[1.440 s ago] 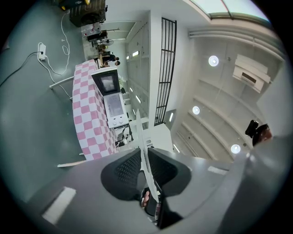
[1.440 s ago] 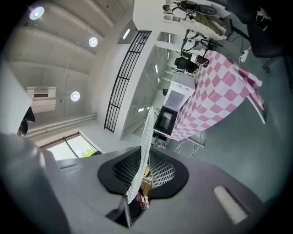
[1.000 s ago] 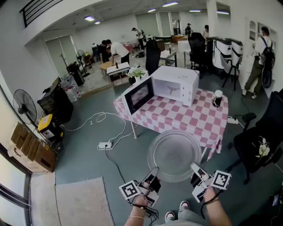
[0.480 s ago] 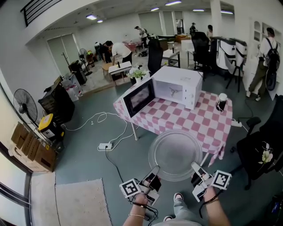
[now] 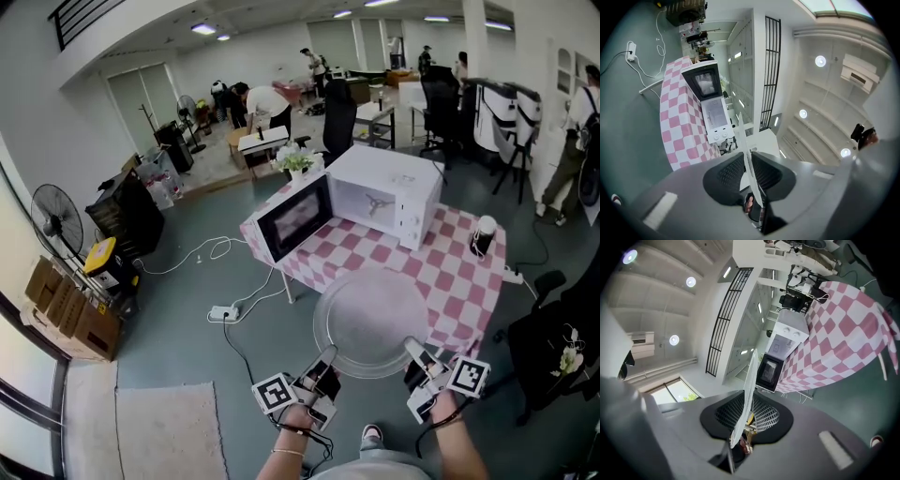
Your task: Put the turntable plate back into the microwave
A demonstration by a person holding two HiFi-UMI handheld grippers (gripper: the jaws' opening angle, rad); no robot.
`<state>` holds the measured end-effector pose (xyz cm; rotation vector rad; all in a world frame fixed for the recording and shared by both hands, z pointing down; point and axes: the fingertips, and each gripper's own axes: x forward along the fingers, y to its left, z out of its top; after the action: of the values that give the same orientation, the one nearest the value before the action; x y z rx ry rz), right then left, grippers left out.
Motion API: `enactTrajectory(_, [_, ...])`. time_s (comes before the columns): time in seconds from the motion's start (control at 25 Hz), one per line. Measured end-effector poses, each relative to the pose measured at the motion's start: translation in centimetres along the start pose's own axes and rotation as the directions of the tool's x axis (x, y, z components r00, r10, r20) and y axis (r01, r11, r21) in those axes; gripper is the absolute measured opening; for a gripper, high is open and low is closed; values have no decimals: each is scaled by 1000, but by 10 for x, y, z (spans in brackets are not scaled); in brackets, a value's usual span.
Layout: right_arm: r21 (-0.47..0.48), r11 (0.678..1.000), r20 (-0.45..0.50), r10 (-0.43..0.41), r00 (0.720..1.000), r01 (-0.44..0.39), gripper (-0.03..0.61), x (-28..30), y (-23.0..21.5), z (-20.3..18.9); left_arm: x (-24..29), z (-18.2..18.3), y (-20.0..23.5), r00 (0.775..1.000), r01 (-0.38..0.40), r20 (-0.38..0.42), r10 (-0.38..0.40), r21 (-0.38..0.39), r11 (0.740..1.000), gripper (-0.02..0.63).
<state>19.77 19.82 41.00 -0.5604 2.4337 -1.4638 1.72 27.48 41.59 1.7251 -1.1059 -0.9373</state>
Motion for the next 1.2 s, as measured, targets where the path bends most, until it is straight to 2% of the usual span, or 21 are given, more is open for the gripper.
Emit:
enactTrajectory(0.24, [3,1000,-29,-7,1000,7,58,30,-23,39,43,17,14,999,-16,28,16,-13,1000,52])
enactTrajectory(0.36, [1,1000,-42,31,999,-31,58,47,-28,55,61,24,21,999,-21,45,23,-29,999,52])
enactTrajectory(0.6, [7,999,-52,46,998,-46,58,65,-45,80,89,33,33,997,-52,50,53,-20,998,52])
enactTrajectory(0.76, [55,998,-52,6,999,-3,58,71,-61,81,99,40,36,998,-54,43,55,-35,998,52])
enactTrajectory(0.96, [70,997,-46,-35,998,38,58,85,-77,89,116,53,50,998,-60,27,61,-44,997,51])
enactTrajectory(1.2, [66,997,-11,-42,999,43,58,124,-86,110,151,86,73,1000,-30,3,30,-78,997,49])
